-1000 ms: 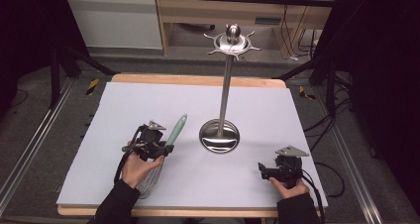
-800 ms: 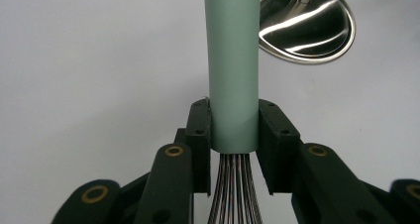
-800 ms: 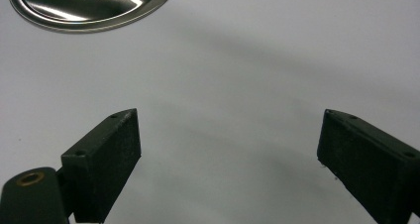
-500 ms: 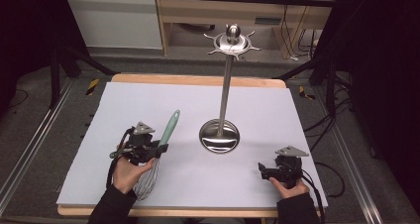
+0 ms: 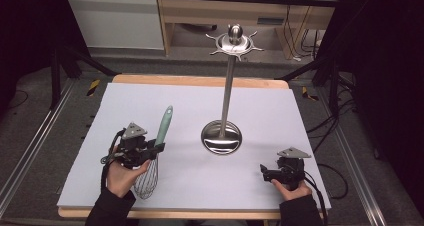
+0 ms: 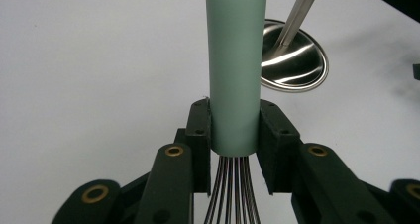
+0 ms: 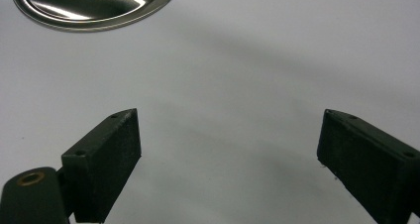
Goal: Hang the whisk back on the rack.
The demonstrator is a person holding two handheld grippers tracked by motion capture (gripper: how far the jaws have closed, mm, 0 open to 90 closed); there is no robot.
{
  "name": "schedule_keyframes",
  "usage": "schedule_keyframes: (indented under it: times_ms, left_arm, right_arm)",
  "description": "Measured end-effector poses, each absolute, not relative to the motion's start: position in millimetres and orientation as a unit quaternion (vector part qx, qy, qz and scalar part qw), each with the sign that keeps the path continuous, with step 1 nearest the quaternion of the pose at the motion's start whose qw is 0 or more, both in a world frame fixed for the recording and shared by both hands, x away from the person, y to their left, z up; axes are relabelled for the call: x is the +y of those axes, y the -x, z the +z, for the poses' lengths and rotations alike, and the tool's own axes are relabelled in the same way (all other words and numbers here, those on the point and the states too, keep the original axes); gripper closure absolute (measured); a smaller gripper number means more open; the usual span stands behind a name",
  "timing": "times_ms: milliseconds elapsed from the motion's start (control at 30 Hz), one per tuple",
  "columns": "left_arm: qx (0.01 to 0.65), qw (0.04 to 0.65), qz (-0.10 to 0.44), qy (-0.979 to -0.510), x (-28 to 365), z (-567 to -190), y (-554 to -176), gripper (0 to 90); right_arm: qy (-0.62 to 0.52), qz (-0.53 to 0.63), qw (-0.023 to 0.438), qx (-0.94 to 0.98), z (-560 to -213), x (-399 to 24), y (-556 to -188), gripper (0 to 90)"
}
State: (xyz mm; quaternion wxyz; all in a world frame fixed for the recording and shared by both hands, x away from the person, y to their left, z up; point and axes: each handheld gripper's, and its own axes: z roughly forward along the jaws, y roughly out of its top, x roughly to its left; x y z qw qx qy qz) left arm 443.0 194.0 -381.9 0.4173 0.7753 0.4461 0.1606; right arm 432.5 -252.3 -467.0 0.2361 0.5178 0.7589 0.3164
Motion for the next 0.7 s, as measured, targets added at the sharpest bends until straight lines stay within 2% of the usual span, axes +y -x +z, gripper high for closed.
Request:
schedule_keyframes:
  times_ms: [700]
  left_arm:
    - [0.421,0.462,0.199,-0.755,198.6,-364.7,-430.1,69.2]
  right_arm:
    - [-0.517,0.317,0.237,0.759,-466.4,-252.7,-432.3,10.2]
